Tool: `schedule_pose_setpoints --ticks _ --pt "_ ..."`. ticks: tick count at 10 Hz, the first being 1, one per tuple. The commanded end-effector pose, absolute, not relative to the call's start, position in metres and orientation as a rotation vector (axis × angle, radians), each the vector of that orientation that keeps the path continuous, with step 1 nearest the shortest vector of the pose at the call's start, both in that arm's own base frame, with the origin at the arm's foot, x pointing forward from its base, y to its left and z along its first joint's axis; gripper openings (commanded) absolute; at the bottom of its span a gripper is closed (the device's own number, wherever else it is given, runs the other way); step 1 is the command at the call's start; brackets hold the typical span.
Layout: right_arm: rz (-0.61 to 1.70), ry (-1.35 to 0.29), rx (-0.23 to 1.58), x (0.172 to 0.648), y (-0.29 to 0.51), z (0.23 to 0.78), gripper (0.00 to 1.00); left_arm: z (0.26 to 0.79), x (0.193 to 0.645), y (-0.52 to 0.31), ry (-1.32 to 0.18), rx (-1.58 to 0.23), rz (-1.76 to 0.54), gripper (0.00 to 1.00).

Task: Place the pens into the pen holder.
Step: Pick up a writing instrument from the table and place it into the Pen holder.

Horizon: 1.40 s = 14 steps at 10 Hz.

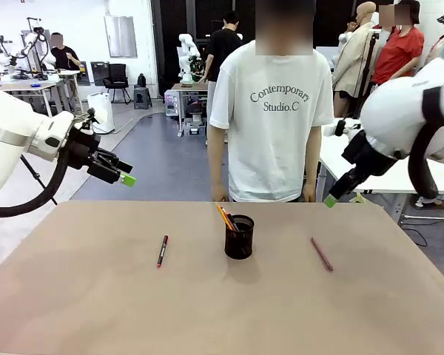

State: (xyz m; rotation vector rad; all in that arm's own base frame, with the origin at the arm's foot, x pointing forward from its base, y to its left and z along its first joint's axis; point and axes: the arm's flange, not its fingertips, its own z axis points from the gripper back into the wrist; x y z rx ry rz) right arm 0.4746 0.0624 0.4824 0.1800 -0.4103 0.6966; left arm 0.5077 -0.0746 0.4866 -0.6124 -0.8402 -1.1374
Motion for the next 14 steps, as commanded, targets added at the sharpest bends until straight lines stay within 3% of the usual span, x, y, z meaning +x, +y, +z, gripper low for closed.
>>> schedule_pose_setpoints --ticks 1,5,6,10,14 --pt "0.622 -0.358 0.134 0.5 0.067 0.475 1.0 0.488 0.507 -0.075 -0.835 -0.603 -1.14 1.0" --pt "0.508 -0.366 0.045 0.526 0.063 0.425 1.0 0.488 0.507 -0.075 -0.835 -0.603 -1.14 1.0" --pt "0.59 -0.372 0.097 0.513 0.062 0.44 1.0 0.488 0.507 -0.075 -0.835 -0.603 -1.14 1.0" --pt "0.57 -0.369 0.084 0.516 0.065 0.432 1.0 0.488 0.507 -0.075 -0.835 -0.603 -1.14 1.0" --pt "0.474 -0.131 -0.102 0.544 0.111 0.396 1.0 0.488 0.507 -0.075 -0.835 -0.603 -1.14 1.0"
